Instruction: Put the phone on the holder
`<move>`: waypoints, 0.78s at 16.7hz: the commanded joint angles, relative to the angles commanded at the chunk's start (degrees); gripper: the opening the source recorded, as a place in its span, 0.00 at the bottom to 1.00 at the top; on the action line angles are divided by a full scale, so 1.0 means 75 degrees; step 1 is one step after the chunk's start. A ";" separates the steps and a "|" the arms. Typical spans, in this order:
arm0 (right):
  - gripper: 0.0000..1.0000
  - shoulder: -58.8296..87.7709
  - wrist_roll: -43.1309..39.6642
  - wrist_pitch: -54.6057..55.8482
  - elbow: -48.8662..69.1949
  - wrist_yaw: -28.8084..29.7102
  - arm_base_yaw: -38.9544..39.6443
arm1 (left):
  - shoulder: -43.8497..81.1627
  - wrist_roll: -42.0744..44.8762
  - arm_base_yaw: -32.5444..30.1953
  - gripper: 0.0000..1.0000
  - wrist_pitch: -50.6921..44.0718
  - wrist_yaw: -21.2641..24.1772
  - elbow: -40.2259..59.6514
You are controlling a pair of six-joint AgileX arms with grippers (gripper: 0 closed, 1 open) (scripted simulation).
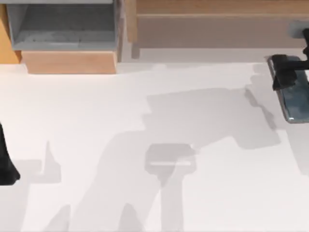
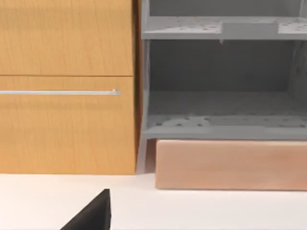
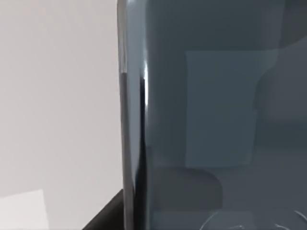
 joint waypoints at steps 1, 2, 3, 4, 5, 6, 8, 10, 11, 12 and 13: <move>0.00 -0.0273 -0.0195 0.0262 -0.0478 -0.0131 -0.0368 | 0.0000 0.0000 0.0000 1.00 0.0000 0.0000 0.0000; 0.00 -0.0548 -0.0381 0.0543 -0.0944 -0.0266 -0.0745 | 0.0000 0.0000 0.0000 1.00 0.0000 0.0000 0.0000; 0.00 -0.0823 -0.0557 0.0839 -0.1396 -0.0404 -0.1129 | 0.0000 0.0000 0.0000 1.00 0.0000 0.0000 0.0000; 0.00 -0.1100 -0.0723 0.1155 -0.1828 -0.0547 -0.1519 | 0.0000 0.0000 0.0000 1.00 0.0000 0.0000 0.0000; 0.00 -0.1376 -0.0875 0.1498 -0.2229 -0.0697 -0.1913 | 0.0000 0.0000 0.0000 1.00 0.0000 0.0000 0.0000; 0.00 -0.1649 -0.1017 0.1858 -0.2606 -0.0853 -0.2307 | 0.0000 0.0000 0.0000 1.00 0.0000 0.0000 0.0000; 0.00 -0.2178 -0.1265 0.2636 -0.3265 -0.1179 -0.3088 | 0.0000 0.0000 0.0000 1.00 0.0000 0.0000 0.0000; 0.00 -0.2654 -0.1463 0.3472 -0.3783 -0.1518 -0.3845 | 0.0000 0.0000 0.0000 1.00 0.0000 0.0000 0.0000; 0.00 -0.2859 -0.1542 0.3903 -0.3986 -0.1689 -0.4207 | 0.0000 0.0000 0.0000 1.00 0.0000 0.0000 0.0000; 0.00 -0.3031 -0.1608 0.4336 -0.4150 -0.1857 -0.4550 | 0.0000 0.0000 0.0000 1.00 0.0000 0.0000 0.0000; 0.00 -0.3175 -0.1665 0.4765 -0.4288 -0.2020 -0.4877 | 0.0000 0.0000 0.0000 1.00 0.0000 0.0000 0.0000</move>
